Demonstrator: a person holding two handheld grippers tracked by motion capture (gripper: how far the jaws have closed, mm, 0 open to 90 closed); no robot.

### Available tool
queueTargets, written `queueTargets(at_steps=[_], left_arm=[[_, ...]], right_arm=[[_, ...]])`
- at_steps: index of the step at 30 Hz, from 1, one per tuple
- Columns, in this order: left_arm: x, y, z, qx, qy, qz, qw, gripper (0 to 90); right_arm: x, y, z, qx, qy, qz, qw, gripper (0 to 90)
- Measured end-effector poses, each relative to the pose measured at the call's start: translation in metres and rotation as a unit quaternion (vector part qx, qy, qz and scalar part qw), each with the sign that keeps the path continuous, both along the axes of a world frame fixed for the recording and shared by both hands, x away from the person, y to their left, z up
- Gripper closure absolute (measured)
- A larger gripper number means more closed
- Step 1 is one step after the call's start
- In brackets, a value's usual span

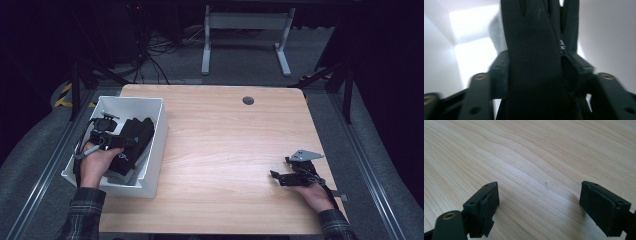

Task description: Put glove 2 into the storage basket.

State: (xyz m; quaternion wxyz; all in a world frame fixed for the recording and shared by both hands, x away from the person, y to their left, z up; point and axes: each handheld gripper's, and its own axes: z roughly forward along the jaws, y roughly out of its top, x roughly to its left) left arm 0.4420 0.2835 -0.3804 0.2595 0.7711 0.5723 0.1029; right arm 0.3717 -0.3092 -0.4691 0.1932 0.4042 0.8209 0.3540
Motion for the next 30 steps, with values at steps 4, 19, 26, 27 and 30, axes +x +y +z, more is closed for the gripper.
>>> queueTargets(at_steps=[4,19,26,27,30], left_arm=[[-0.001,0.001,0.007,0.002,-0.020,0.004,0.9998,25.4],[-0.013,-0.025,0.053,-0.045,-0.076,-0.064,0.9941,21.5],[-0.015,-0.047,0.065,-0.054,-0.091,-0.095,0.9898,21.5],[-0.016,-0.054,0.067,-0.059,-0.093,-0.104,0.9886,21.5],[-0.018,-0.066,0.069,-0.064,-0.098,-0.119,0.9859,21.4]], right_arm=[[0.000,0.000,0.000,-0.001,0.000,0.000,1.0000,16.4],[0.000,0.000,0.000,-0.001,0.000,0.000,1.0000,16.3],[0.000,0.000,0.000,0.000,0.000,0.000,1.0000,16.3],[0.000,0.000,0.000,0.000,0.000,0.000,1.0000,16.3],[0.000,0.000,0.000,0.000,0.000,-0.001,1.0000,16.3]])
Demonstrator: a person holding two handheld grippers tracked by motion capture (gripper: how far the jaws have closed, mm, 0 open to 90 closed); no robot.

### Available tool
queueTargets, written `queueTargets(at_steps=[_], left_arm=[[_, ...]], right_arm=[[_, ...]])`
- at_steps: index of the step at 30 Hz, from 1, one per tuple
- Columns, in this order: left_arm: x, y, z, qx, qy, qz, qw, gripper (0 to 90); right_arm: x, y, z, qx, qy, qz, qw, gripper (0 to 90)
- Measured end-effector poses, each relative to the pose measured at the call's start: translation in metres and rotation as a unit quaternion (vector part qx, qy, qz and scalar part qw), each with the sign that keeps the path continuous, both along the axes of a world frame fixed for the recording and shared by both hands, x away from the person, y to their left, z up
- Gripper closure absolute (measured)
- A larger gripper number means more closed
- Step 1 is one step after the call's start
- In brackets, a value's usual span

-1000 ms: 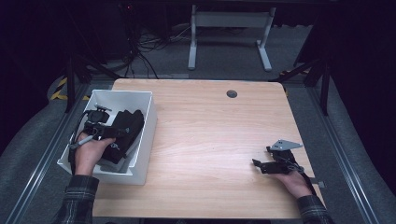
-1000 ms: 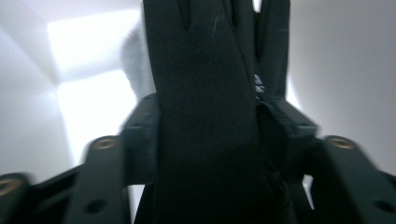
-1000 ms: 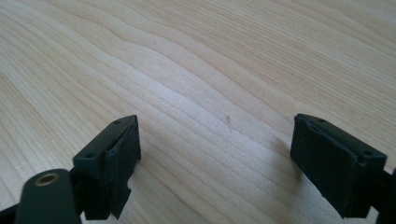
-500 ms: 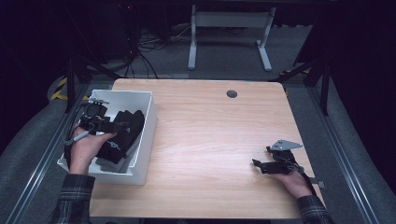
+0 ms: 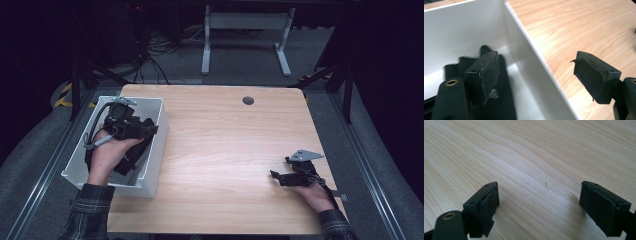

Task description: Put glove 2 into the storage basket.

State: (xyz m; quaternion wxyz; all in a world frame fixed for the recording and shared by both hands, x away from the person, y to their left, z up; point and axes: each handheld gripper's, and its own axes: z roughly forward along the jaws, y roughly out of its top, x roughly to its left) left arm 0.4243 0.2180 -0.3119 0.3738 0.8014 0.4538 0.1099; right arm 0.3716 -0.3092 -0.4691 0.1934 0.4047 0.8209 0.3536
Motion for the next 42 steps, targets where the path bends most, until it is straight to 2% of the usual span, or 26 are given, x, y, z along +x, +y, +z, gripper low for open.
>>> queueTargets(at_steps=[5,9,13,19,24,26,28,29,30,35,37,38,39,42], left_arm=[[-0.004,-0.024,0.000,-0.006,-0.005,-0.025,0.9997,21.5],[-0.005,-0.036,-0.001,-0.007,-0.006,-0.039,0.9992,21.5],[-0.010,-0.057,-0.006,-0.016,-0.008,-0.060,0.9980,21.5],[-0.015,-0.077,-0.013,-0.015,-0.010,-0.078,0.9968,21.5],[-0.022,-0.100,-0.024,-0.017,-0.010,-0.099,0.9949,21.5],[-0.023,-0.104,-0.026,-0.016,-0.011,-0.104,0.9944,21.5],[-0.027,-0.115,-0.034,-0.013,-0.009,-0.119,0.9928,21.5],[-0.027,-0.115,-0.034,-0.013,-0.009,-0.119,0.9928,21.5],[-0.029,-0.121,-0.040,-0.012,-0.009,-0.124,0.9921,21.5],[-0.034,-0.136,-0.054,-0.015,-0.014,-0.138,0.9902,21.7],[-0.035,-0.139,-0.057,-0.012,-0.014,-0.141,0.9899,21.6],[-0.036,-0.143,-0.064,-0.010,-0.013,-0.148,0.9889,21.6],[-0.036,-0.143,-0.064,-0.010,-0.013,-0.148,0.9889,21.5],[-0.039,-0.150,-0.077,0.000,-0.009,-0.156,0.9878,20.9]], right_arm=[[0.000,0.000,0.000,0.000,0.000,0.000,1.0000,16.3],[0.000,0.000,0.000,0.000,0.000,0.000,1.0000,16.3],[0.000,0.000,0.000,0.000,0.000,0.000,1.0000,16.3],[0.000,0.000,0.000,0.000,0.000,0.000,1.0000,16.3],[0.000,0.000,0.000,0.000,0.000,0.000,1.0000,16.3],[0.000,0.000,0.000,0.000,0.000,0.000,1.0000,16.3],[0.000,0.000,0.000,0.000,0.000,0.000,1.0000,16.3],[0.000,0.000,0.000,0.000,0.000,0.000,1.0000,16.3],[0.000,0.000,0.000,0.000,0.000,0.000,1.0000,16.3],[0.000,0.000,0.000,0.000,0.000,0.000,1.0000,16.3],[0.000,0.000,0.000,0.000,0.000,0.000,1.0000,16.3],[0.000,0.000,0.000,0.000,0.000,0.000,1.0000,16.3],[0.000,0.000,0.000,0.000,0.000,0.000,1.0000,16.3],[0.000,0.000,0.000,0.000,0.000,0.000,1.0000,16.2]])
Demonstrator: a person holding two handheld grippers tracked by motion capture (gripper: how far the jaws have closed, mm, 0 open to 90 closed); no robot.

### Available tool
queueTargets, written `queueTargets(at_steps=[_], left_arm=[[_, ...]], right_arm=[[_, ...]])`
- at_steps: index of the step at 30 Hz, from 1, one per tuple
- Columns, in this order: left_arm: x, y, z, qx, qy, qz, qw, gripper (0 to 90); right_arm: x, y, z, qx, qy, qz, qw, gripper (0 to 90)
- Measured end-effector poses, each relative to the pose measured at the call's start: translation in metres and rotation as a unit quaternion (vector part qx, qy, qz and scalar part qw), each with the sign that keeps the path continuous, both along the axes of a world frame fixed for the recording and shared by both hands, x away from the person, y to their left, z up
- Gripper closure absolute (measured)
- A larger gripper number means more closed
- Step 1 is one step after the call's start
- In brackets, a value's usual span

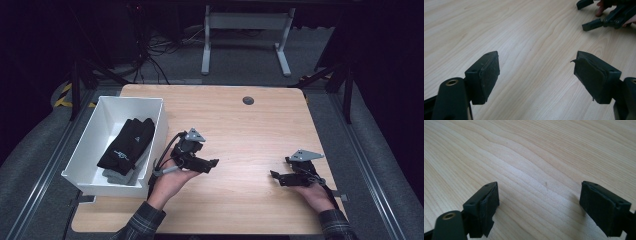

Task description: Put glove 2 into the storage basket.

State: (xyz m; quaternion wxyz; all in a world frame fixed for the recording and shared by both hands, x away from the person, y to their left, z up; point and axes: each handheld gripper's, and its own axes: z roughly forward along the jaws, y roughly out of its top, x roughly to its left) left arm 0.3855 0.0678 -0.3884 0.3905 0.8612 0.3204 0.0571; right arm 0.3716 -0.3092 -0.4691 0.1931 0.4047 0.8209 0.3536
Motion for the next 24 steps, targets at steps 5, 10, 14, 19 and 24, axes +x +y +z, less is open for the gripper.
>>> queueTargets(at_steps=[5,10,14,19,24], left_arm=[[-0.002,-0.006,-0.021,0.014,-0.002,-0.008,0.9999,18.7],[-0.004,-0.010,-0.041,0.036,-0.006,-0.017,0.9992,16.8],[-0.007,-0.014,-0.056,0.046,-0.008,-0.023,0.9986,15.1],[-0.007,-0.016,-0.071,0.068,-0.024,-0.024,0.9971,10.7],[-0.007,-0.018,-0.084,0.079,-0.025,-0.020,0.9964,2.8]], right_arm=[[0.000,0.000,0.000,0.000,0.000,0.000,1.0000,16.2],[0.000,0.000,0.000,0.000,0.000,0.000,1.0000,16.2],[0.000,0.000,0.000,0.000,0.000,0.000,1.0000,16.2],[0.000,0.000,0.000,0.000,0.000,0.001,1.0000,16.2],[0.000,0.000,0.000,0.000,0.000,0.001,1.0000,16.2]])
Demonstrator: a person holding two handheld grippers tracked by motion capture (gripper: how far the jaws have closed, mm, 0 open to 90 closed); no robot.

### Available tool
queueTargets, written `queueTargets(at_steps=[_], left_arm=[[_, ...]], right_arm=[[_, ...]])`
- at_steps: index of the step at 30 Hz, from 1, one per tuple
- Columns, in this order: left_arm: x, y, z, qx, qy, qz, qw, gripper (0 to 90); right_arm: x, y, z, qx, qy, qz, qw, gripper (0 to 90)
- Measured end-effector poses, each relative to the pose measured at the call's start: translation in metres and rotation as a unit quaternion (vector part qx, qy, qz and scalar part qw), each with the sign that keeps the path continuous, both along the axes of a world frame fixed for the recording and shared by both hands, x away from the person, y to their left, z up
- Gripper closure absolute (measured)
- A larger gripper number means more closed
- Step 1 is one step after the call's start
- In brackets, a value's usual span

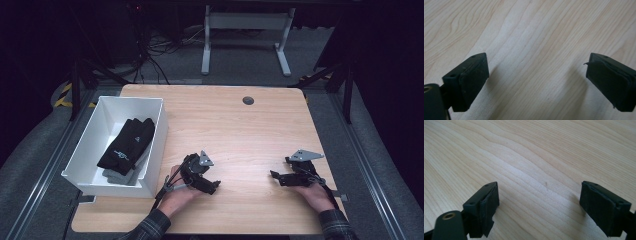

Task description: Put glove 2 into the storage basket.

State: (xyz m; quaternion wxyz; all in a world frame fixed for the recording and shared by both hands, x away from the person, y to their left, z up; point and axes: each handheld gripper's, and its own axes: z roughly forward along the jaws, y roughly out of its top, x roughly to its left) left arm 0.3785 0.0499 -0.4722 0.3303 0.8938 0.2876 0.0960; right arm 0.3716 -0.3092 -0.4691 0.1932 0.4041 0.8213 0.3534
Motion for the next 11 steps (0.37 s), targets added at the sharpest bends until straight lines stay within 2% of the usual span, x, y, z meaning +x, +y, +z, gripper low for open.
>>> queueTargets(at_steps=[1,5,11], left_arm=[[-0.0002,0.0003,-0.0008,-0.002,-0.001,-0.003,1.0000,0.1],[-0.0018,0.0033,-0.0047,-0.022,-0.014,-0.009,0.9996,0.0],[-0.0020,0.0034,-0.0044,-0.020,-0.014,-0.011,0.9996,0.0]], right_arm=[[0.0000,0.0000,0.0000,0.000,0.000,0.000,1.0000,16.2],[0.0000,0.0000,-0.0001,0.001,0.000,0.001,1.0000,16.2],[0.0000,0.0001,-0.0002,0.001,0.000,0.003,1.0000,16.0]])
